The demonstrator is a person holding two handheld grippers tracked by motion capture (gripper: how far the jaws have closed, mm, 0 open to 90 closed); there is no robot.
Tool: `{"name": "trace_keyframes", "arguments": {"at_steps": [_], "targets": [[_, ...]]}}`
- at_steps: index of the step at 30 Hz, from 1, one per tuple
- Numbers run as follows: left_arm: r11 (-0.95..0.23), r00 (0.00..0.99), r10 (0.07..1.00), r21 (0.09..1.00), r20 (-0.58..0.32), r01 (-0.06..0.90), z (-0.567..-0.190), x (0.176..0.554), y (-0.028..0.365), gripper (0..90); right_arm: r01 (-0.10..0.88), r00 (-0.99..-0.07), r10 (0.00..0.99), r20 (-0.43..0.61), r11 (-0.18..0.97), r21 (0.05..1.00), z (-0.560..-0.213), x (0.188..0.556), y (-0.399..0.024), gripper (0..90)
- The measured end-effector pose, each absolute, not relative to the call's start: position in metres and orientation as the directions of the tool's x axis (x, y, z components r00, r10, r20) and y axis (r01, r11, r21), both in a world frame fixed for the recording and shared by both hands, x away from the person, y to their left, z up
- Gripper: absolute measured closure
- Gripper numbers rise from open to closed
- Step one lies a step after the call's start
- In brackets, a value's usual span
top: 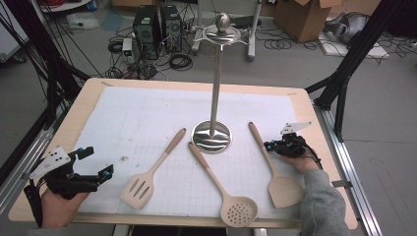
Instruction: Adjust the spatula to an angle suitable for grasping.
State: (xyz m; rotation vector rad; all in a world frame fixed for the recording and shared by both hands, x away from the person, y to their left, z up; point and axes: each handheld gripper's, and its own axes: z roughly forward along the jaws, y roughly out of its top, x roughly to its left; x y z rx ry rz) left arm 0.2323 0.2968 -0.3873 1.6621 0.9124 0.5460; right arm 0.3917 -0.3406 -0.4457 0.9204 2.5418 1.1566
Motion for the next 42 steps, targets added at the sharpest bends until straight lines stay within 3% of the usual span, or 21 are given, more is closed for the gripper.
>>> {"name": "trace_keyframes", "arguments": {"at_steps": [11,18,25,33,42], "targets": [[-0.099,0.593,0.8,0.952,-0.098,0.29,-0.388,0.23,0.297,2.0,0.417,-0.821,0.57,0.039,0.551,0.723,-0.442,0.396,-0.327,90.0],[-0.096,0.593,0.8,0.953,-0.098,0.286,-0.387,0.23,0.299,2.0,0.425,-0.774,0.632,-0.016,0.539,0.728,-0.429,0.389,-0.336,90.0],[-0.093,0.615,0.782,0.959,-0.096,0.268,-0.383,0.232,0.298,2.0,0.42,-0.72,0.691,-0.067,0.51,0.75,-0.406,0.363,-0.341,90.0],[-0.099,0.655,0.75,0.965,-0.089,0.244,-0.378,0.237,0.291,2.0,0.428,-0.623,0.781,-0.048,0.392,0.814,-0.391,0.322,-0.348,89.9],[-0.073,0.68,0.727,0.975,-0.094,0.212,-0.369,0.245,0.289,2.1,0.427,-0.573,0.818,-0.057,0.357,0.831,-0.384,0.289,-0.339,85.7]]}}
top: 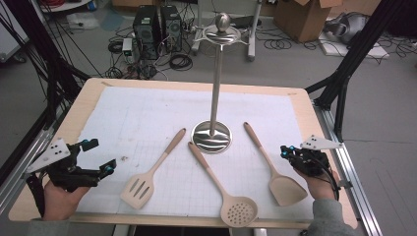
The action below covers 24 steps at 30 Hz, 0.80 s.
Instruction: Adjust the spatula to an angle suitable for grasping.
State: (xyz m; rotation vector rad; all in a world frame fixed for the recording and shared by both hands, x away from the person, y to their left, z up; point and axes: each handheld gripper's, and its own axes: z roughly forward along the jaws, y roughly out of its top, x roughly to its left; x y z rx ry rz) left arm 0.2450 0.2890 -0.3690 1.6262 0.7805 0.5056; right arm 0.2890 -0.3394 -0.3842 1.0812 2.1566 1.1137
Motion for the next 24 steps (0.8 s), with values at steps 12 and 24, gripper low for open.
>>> {"name": "trace_keyframes", "arguments": {"at_steps": [12,24], "targets": [[-0.065,0.682,0.724,0.975,-0.101,0.213,-0.371,0.248,0.286,2.0,0.471,-0.522,0.853,-0.029,0.316,0.824,-0.383,0.274,-0.324,40.2],[-0.05,0.678,0.727,0.975,-0.113,0.216,-0.373,0.247,0.289,2.0,0.471,-0.465,0.884,0.044,0.204,0.858,-0.378,0.275,-0.318,11.0]]}}
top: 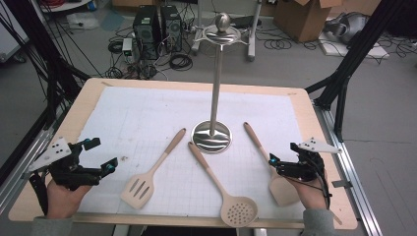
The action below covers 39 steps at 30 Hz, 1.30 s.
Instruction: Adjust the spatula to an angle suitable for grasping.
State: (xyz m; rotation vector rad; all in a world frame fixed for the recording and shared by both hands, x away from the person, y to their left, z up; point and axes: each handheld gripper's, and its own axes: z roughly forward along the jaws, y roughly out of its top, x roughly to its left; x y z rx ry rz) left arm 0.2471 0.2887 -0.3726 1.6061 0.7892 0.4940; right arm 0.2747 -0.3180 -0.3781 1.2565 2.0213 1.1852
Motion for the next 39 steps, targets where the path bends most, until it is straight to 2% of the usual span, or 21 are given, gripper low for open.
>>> {"name": "trace_keyframes", "arguments": {"at_steps": [23,39], "targets": [[-0.091,0.683,0.724,0.97,-0.092,0.226,-0.376,0.238,0.282,2.0,0.492,-0.492,0.869,0.046,0.233,0.839,-0.389,0.28,-0.314,11.0],[-0.095,0.684,0.724,0.97,-0.085,0.222,-0.375,0.237,0.282,2.1,0.501,-0.478,0.877,0.052,0.223,0.836,-0.386,0.283,-0.322,11.0]]}}
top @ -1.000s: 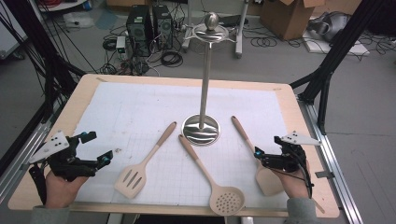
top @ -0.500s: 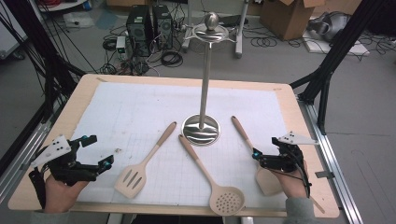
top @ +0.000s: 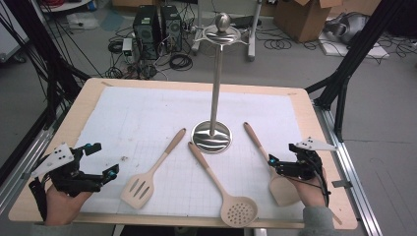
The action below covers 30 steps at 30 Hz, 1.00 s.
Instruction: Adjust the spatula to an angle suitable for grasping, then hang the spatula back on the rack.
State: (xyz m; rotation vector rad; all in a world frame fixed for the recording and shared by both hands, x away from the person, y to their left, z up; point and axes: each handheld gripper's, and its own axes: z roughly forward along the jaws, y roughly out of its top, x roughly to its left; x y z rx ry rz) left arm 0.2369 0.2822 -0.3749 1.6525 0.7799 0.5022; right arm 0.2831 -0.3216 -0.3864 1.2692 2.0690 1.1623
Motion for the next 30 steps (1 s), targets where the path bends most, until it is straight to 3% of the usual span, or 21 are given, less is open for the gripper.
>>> {"name": "trace_keyframes", "arguments": {"at_steps": [18,30], "targets": [[-0.099,0.668,0.739,0.967,-0.087,0.236,-0.378,0.235,0.284,2.0,0.537,-0.456,0.887,0.07,0.211,0.817,-0.396,0.297,-0.326,11.0],[-0.1,0.689,0.719,0.967,-0.091,0.233,-0.378,0.242,0.277,2.0,0.604,-0.469,0.883,0.03,0.296,0.74,-0.413,0.308,-0.31,14.1]]}}
